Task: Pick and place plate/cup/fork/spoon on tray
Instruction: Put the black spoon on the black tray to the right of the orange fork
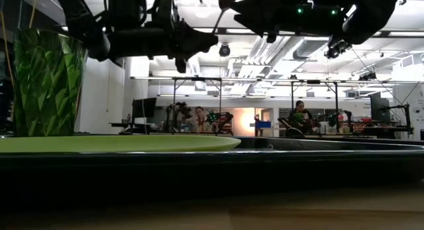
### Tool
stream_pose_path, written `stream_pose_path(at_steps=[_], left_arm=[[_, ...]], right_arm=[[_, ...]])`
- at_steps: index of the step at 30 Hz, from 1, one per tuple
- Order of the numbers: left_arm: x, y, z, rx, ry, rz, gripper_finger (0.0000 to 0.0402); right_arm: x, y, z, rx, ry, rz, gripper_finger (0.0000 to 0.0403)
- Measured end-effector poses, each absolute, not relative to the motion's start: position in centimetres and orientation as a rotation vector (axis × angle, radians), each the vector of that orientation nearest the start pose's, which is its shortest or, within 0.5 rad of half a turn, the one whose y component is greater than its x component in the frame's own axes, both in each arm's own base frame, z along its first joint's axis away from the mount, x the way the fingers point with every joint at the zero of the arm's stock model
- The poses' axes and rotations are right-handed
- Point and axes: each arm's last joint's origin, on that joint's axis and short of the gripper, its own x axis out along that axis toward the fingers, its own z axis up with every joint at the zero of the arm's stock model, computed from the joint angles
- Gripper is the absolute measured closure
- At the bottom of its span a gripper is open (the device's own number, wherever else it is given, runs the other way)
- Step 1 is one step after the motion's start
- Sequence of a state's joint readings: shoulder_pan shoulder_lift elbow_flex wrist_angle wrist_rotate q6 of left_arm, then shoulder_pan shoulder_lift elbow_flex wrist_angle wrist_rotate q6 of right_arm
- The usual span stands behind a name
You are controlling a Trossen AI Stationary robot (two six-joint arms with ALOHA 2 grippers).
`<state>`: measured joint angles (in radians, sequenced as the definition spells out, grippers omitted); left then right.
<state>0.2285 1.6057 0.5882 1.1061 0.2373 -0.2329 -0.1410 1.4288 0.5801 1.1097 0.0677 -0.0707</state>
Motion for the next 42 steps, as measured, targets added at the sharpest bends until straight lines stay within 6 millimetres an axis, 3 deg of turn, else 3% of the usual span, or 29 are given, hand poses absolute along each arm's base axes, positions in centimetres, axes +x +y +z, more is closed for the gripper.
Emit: stream_pose_path(at_steps=[20,25,33,42], left_arm=[[30.7,5.7,19.2,-0.224,-0.036,-0.056,0.0401],[30.7,5.7,19.2,-0.224,-0.035,-0.055,0.0401],[30.7,5.7,19.1,-0.225,-0.03,-0.05,0.0396],[30.1,6.5,19.3,-0.241,0.031,-0.014,0.0344]], right_arm=[[27.9,-3.2,25.3,-0.103,-0.333,-0.179,0.018],[27.9,-3.2,25.3,-0.094,-0.334,-0.181,0.0233],[27.9,-3.4,25.2,-0.084,-0.326,-0.244,0.039],[27.4,-3.4,25.7,-0.099,-0.286,-0.3,0.0397]])
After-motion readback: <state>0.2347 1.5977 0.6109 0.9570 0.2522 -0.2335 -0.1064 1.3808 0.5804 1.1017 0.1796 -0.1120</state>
